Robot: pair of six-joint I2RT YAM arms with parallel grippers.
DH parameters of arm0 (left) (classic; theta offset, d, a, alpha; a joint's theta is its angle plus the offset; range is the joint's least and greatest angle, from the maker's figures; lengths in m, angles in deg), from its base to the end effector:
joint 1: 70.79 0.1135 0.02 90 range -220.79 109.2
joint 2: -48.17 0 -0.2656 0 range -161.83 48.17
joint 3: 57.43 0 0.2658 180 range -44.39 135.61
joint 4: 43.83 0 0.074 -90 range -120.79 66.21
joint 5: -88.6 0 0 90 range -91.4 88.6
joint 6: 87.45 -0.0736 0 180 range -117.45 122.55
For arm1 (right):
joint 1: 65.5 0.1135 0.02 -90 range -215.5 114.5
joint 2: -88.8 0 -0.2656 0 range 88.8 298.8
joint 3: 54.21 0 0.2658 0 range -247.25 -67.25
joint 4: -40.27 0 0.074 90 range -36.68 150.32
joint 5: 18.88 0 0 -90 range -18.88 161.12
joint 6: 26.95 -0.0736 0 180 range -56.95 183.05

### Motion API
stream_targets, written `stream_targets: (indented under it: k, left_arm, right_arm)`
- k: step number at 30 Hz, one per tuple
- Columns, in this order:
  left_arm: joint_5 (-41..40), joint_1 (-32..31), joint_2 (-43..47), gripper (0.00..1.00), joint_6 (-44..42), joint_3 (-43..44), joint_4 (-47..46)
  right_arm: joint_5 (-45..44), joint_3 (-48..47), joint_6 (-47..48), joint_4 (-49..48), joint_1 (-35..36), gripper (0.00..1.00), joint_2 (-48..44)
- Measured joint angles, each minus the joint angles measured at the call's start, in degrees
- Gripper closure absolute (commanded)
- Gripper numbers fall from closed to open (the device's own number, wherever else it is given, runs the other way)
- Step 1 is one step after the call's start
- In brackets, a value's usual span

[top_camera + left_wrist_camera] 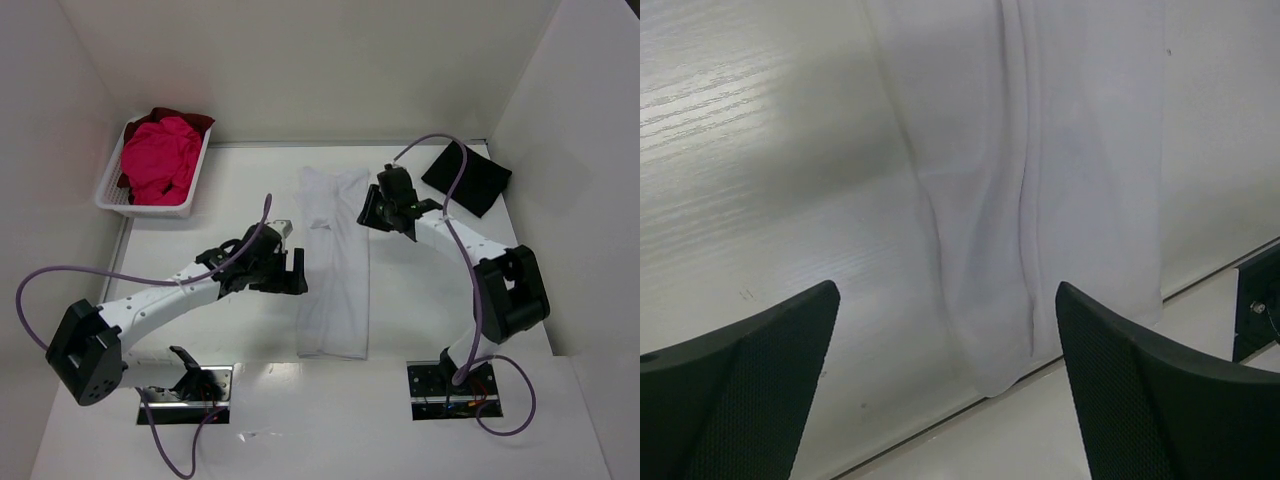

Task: Fold and stack the t-shirts
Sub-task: Rotate the tshirt 90 degrees, then grab the bottom of the folded rectangular tshirt with both arms

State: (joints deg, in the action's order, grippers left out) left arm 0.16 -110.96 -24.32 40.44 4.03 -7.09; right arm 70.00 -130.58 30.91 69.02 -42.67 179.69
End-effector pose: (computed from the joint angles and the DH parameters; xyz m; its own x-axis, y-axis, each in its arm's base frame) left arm 0.2281 -0.1952 0.2067 -0.8511 -0.0849 -0.5180 0.1724 0.8868 -0.4287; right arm 0.3590 0.1496 0.2113 -0.7343 0.2680 -0.6237 0.0187 0.9264 0.3760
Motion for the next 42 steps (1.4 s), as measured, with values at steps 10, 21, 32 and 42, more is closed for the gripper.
stream_targets:
  k: [10, 21, 32, 42]
  left_arm:
    - [0.3, -0.1, 4.1, 0.09, 1.7, -2.4, -2.8]
    - [0.7, -0.1, 4.6, 0.02, 1.6, -2.7, -2.7]
    - [-1.9, -0.1, 11.0, 0.00, 3.0, -2.1, -0.4]
    - [-2.7, -0.1, 1.0, 0.00, 2.6, 1.7, 2.0]
  right_arm:
    - [0.4, -11.8, 0.8, -0.2, 0.0, 0.68, 12.6]
    - [-1.9, -36.5, 3.1, 5.3, 0.0, 0.74, 35.8]
    - [-2.9, -56.0, 5.2, 13.5, 0.0, 0.74, 49.2]
    - [-4.3, -78.1, 7.5, 21.6, -0.1, 0.71, 62.0]
